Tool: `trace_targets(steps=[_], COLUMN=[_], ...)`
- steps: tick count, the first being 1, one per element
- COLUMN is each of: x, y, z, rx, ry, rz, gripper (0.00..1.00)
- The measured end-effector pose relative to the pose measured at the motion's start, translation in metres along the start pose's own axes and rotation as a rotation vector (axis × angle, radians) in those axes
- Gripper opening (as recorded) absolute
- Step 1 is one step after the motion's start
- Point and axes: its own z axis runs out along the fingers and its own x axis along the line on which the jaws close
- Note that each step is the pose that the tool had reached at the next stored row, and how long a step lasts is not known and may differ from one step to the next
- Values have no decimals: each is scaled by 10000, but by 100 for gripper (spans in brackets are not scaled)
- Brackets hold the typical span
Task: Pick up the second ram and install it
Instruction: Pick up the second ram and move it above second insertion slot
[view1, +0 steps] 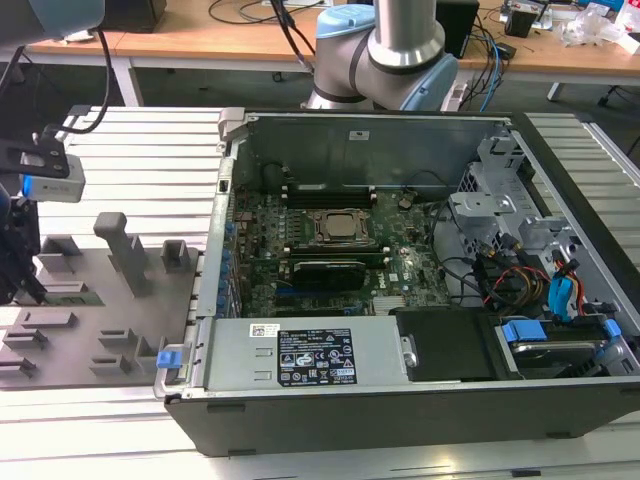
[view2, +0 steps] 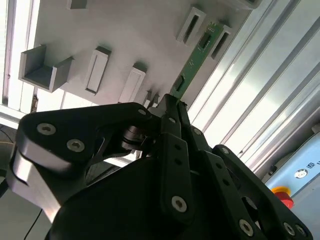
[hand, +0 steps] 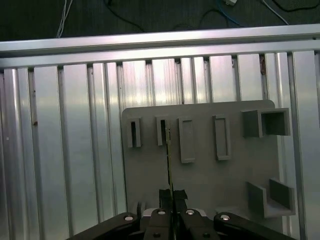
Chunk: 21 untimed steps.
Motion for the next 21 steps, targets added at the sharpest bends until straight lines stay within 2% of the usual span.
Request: trace_targets(steps=[3, 5, 13, 21], x=[-1, -2, -5, -7], y=[1, 3, 7, 10], z=[-38, -111, -291, -417], rx=[0, 0, 0, 0], ry=[0, 0, 0, -1], rz=[0, 0, 0, 0], gripper=[13, 13, 13, 13])
